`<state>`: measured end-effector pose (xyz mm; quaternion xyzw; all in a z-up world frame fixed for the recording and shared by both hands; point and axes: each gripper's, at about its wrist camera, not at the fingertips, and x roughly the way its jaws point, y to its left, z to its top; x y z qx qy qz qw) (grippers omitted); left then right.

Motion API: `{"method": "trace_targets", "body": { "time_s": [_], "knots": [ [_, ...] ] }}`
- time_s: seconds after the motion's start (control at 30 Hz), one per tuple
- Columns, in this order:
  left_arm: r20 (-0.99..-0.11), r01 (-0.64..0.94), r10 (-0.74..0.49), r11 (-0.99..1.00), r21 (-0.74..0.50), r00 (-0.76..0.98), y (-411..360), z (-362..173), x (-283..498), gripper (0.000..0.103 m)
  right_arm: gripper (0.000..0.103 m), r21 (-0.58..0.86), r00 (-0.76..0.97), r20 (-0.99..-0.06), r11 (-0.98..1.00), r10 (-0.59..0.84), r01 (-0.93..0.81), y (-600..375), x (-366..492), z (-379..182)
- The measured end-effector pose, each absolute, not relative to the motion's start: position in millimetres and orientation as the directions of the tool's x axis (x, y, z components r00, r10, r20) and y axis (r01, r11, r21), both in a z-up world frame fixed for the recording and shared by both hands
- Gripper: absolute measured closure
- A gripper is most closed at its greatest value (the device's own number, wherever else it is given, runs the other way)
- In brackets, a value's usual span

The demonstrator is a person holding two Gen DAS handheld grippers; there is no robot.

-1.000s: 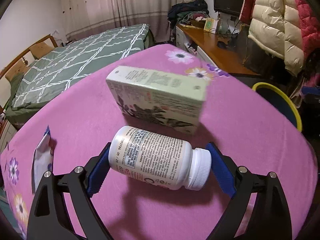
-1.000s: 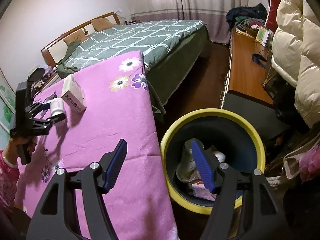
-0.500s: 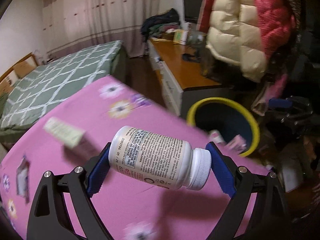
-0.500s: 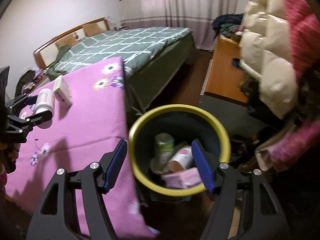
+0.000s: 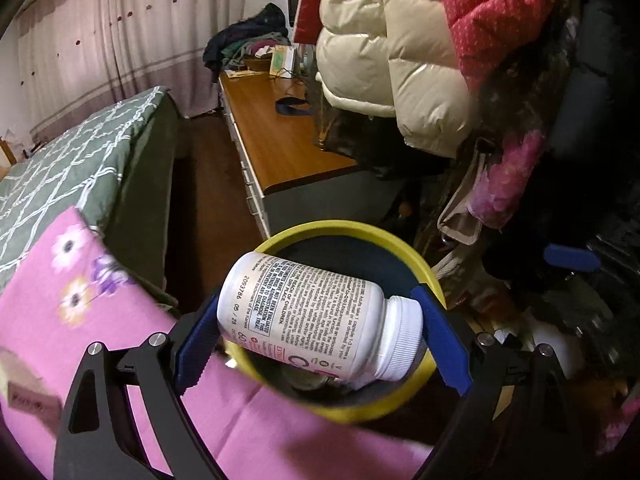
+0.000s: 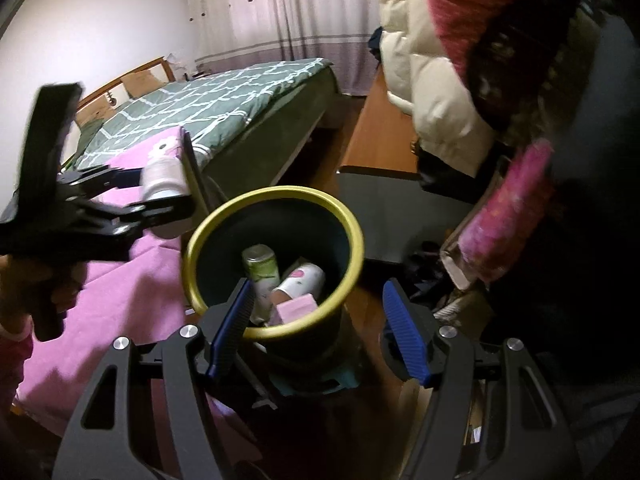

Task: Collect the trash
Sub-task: 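Carry the white pill bottle over the bin and open the left tool, then reach the right tool to the white blue-capped tube and grasp it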

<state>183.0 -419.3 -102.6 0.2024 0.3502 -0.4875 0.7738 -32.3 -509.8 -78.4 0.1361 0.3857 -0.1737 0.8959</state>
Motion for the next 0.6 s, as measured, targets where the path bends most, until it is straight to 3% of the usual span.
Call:
{"method": "trace_targets", "body": {
  "time_s": [0.1, 0.17, 0.3, 0.6],
  "knots": [
    [-0.746, 0.887, -0.604, 0.46, -0.039, 0.28, -437.0, -112.5, 186.9, 0.013, 0.039, 0.112, 0.636, -0.742, 0.896, -0.211, 0.429, -513.0, -39.9, -81.5],
    [-0.748, 0.877, -0.601, 0.478, -0.054, 0.281, -442.0, -116.3, 191.1, 0.005, 0.039, 0.116, 0.633, -0.745, 0.894, -0.21, 0.433, -514.4, -41.9, -82.7],
    [-0.731, 0.851, -0.611, 0.519, -0.081, 0.303, -427.1, -110.7, 196.2, 0.005, 0.037, 0.121, 0.632, -0.749, 0.896, -0.2, 0.427, -512.6, -38.9, -85.1],
    [-0.59, 0.709, -0.588, 0.704, -0.036, 0.554, -290.2, -68.8, 207.3, 0.005, 0.037, 0.126, 0.64, -0.755, 0.926, -0.142, 0.355, -492.8, -7.0, -88.4]
  ]
}}
